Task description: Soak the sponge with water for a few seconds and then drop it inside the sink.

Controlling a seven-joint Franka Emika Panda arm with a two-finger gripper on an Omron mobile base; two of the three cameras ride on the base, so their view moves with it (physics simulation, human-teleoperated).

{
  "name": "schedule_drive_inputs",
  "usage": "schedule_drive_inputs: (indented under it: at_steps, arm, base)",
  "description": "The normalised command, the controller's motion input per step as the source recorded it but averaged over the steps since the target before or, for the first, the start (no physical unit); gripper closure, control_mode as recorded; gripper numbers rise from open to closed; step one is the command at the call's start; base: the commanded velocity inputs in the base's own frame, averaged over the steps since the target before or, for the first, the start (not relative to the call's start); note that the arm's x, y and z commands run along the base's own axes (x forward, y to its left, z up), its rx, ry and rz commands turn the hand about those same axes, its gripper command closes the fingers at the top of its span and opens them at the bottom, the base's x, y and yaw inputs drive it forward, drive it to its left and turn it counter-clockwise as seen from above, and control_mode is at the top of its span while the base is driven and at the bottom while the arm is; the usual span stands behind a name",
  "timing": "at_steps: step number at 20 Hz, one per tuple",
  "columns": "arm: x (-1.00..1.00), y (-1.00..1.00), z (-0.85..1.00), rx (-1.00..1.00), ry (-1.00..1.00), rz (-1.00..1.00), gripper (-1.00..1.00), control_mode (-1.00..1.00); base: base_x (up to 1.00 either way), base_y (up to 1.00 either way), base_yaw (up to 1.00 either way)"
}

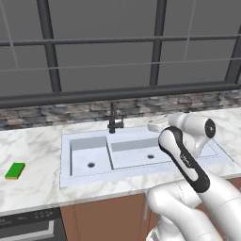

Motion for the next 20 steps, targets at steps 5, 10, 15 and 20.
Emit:
schedule_drive_inputs:
  at_steps: [5,10,15,20]
  arm:
    - [-0.05,0.0,0.0,0.0,0.0,0.14,-1.0,-1.0]
    - [0.0,0.06,-0.04,0.0,0.0,0.15,-1.0,-1.0]
    - [0.0,0.09,-0.07,0.0,-0.05,0.13,-1.0,-1.0]
    - [0.05,0.15,-0.11,0.0,-0.11,0.1,-1.0,-1.0]
  base:
    - [0.0,0.0,0.0]
    - [0.0,0.0,0.0]
    - [0.0,0.0,0.0]
    - [0.0,0.0,0.0]
